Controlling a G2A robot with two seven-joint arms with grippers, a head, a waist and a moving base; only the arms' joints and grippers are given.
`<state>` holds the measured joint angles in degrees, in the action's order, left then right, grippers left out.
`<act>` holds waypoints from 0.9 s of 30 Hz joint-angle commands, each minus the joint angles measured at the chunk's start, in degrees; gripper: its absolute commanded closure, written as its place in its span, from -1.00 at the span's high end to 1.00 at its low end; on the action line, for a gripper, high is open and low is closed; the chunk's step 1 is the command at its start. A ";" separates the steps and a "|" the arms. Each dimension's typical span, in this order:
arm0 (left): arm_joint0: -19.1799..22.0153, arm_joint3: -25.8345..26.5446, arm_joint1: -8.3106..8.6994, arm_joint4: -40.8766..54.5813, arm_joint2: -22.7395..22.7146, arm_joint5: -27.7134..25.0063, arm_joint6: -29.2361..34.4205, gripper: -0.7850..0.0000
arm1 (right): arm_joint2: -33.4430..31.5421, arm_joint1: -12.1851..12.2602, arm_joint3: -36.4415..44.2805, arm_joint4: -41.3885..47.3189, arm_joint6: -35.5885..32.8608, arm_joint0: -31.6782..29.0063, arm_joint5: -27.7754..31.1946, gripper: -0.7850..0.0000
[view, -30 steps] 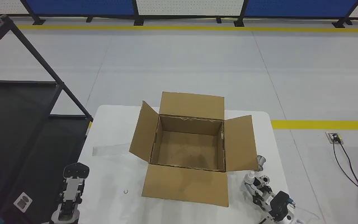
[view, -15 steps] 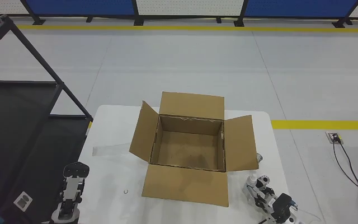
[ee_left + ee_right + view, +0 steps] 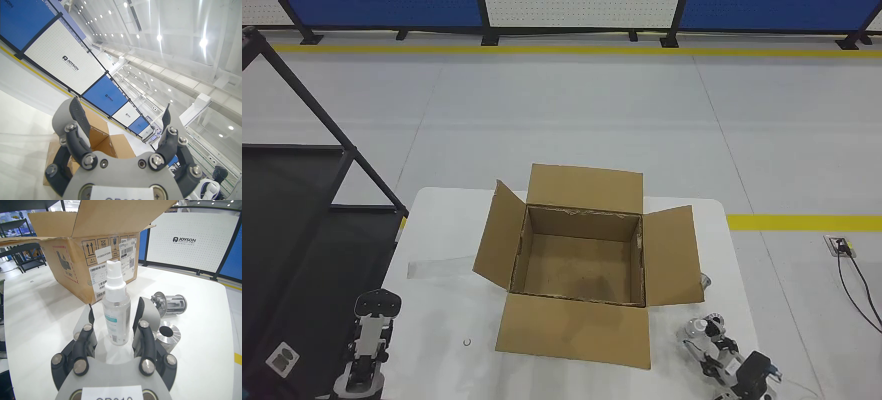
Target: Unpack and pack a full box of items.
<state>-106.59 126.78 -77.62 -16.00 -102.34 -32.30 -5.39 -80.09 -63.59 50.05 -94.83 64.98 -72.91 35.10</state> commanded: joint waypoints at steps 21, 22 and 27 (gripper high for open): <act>0.39 2.20 -0.13 2.58 -1.43 0.01 -1.90 1.00 | -4.26 4.30 13.67 14.67 0.04 -10.49 4.19 1.00; 0.39 2.20 -0.13 2.58 -1.43 0.01 -1.90 1.00 | -4.15 4.27 13.81 14.64 -0.45 -10.49 3.86 1.00; 0.87 2.11 -0.09 3.22 -1.46 1.05 -0.74 1.00 | -3.97 3.72 19.59 16.88 -4.60 -12.12 -2.41 1.00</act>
<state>-105.82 128.91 -77.71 -13.02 -103.69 -31.39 -6.34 -83.84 -59.83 67.59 -78.69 60.91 -84.28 33.58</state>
